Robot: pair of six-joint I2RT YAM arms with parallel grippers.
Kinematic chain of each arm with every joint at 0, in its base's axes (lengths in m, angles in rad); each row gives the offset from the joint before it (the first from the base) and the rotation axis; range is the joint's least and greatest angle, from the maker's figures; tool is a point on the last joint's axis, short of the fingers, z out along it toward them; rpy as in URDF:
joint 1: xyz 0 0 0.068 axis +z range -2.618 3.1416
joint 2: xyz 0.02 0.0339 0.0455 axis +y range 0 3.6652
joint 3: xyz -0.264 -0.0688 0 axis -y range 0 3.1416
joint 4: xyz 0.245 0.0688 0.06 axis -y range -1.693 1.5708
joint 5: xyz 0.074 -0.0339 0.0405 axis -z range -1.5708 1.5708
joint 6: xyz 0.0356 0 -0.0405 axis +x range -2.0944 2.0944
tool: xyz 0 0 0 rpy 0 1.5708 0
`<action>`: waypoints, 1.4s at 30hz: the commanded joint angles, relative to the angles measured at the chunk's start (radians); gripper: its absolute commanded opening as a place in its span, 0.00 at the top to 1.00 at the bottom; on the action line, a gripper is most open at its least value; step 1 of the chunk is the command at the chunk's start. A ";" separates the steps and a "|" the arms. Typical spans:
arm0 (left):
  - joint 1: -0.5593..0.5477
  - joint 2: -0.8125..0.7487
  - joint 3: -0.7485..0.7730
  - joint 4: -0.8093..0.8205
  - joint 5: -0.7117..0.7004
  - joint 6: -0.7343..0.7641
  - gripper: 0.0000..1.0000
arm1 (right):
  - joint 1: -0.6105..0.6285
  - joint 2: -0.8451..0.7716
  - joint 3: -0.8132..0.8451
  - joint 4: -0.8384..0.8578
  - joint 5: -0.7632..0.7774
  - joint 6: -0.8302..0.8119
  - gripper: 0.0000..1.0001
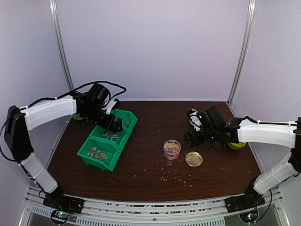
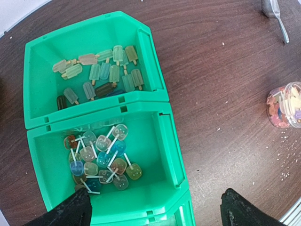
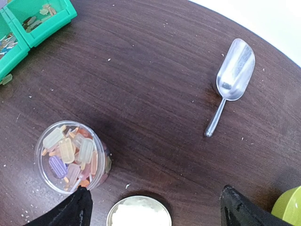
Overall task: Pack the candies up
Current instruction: Move the packing box to the center of the board.
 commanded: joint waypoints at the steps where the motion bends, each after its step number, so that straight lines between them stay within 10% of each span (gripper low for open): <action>1: 0.005 -0.044 -0.005 0.035 0.001 0.004 0.02 | 0.083 -0.091 -0.066 0.034 0.116 -0.018 0.06; 14: 0.003 -0.078 -0.016 0.036 -0.024 -0.002 0.02 | 0.223 -0.110 -0.100 -0.124 0.238 0.208 0.11; 33: 0.004 -0.065 -0.016 0.039 -0.003 -0.004 0.02 | 0.217 0.407 0.338 -0.189 0.209 -0.017 0.13; 42: 0.003 -0.102 -0.019 0.037 0.003 -0.007 0.02 | 0.205 0.323 0.323 -0.202 0.167 0.019 0.14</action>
